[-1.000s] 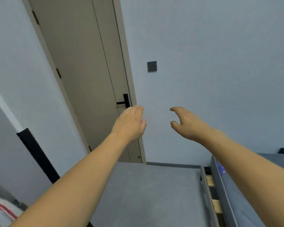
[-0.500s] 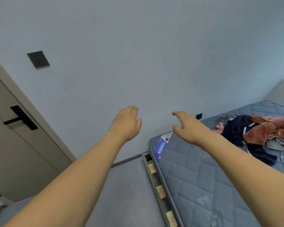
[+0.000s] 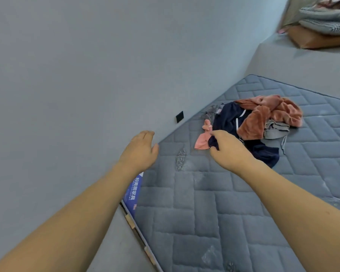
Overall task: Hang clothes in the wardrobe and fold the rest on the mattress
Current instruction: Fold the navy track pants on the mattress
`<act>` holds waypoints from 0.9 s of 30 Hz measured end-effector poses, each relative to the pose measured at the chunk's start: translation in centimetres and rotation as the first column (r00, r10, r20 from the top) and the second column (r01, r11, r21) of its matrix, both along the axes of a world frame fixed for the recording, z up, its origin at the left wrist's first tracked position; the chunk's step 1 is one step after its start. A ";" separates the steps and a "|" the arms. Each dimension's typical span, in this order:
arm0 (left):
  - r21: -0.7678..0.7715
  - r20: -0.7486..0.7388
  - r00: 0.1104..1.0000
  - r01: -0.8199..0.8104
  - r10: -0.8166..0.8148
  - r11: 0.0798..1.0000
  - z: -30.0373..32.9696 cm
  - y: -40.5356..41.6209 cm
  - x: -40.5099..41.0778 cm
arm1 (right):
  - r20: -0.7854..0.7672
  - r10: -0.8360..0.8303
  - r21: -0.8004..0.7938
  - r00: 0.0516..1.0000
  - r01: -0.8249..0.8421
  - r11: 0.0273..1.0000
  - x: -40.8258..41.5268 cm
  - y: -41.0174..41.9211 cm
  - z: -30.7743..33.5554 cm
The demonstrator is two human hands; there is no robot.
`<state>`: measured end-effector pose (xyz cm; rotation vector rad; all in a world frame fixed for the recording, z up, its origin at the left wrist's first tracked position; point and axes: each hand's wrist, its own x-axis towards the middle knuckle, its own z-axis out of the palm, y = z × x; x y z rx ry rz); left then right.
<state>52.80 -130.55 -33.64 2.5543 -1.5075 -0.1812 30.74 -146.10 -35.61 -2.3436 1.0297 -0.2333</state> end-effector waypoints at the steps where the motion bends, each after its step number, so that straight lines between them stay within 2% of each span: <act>1: 0.024 -0.042 0.999 0.011 -0.010 1.000 -3.5 -2.4 0.5 | -0.015 -0.034 -0.005 0.999 0.034 0.999 0.2 -2.0 -3.0; 7: 0.139 -0.213 0.969 0.154 -0.122 0.978 -24.0 -13.5 2.0 | -0.031 -0.208 -0.028 0.978 0.207 0.978 0.4 -11.2 -22.7; 10: 0.141 -0.265 0.948 0.217 -0.174 0.966 -31.0 -18.3 1.5 | 0.019 -0.281 -0.055 0.959 0.282 0.958 0.3 -13.7 -30.7; 12: 0.120 -0.249 0.936 0.283 -0.247 0.952 -34.6 -22.0 0.9 | 0.079 -0.321 -0.097 0.944 0.328 0.940 0.5 -15.5 -35.4; 16: 0.086 -0.163 0.908 0.404 -0.387 0.911 -38.8 -28.6 -0.5 | 0.091 -0.405 -0.134 0.910 0.415 0.900 0.0 -16.6 -42.5; 19: 0.080 -0.004 0.881 0.471 -0.473 0.878 -42.0 -33.1 -1.0 | 0.105 -0.430 -0.229 0.897 0.443 0.867 -0.2 -16.6 -46.9; 21: 0.119 0.083 0.862 0.489 -0.499 0.864 -44.1 -35.4 -1.0 | 0.120 -0.408 -0.313 0.905 0.424 0.850 0.0 -17.2 -48.6; 24: 0.158 0.227 0.838 0.472 -0.497 0.868 -45.4 -37.5 -1.2 | 0.157 -0.401 -0.346 0.902 0.431 0.833 0.2 -17.6 -49.2; 25: 0.098 0.266 0.824 0.493 -0.500 0.864 -45.4 -38.1 -1.7 | 0.176 -0.403 -0.364 0.898 0.440 0.821 0.1 -17.9 -49.3; 26: 0.008 0.234 0.839 0.504 -0.492 0.864 -45.3 -38.2 -2.3 | 0.186 -0.399 -0.376 0.898 0.440 0.816 0.0 -18.2 -49.4; 27: -0.073 0.139 0.859 0.505 -0.493 0.860 -45.1 -37.8 -2.9 | 0.191 -0.391 -0.388 0.900 0.435 0.812 -0.1 -18.3 -49.6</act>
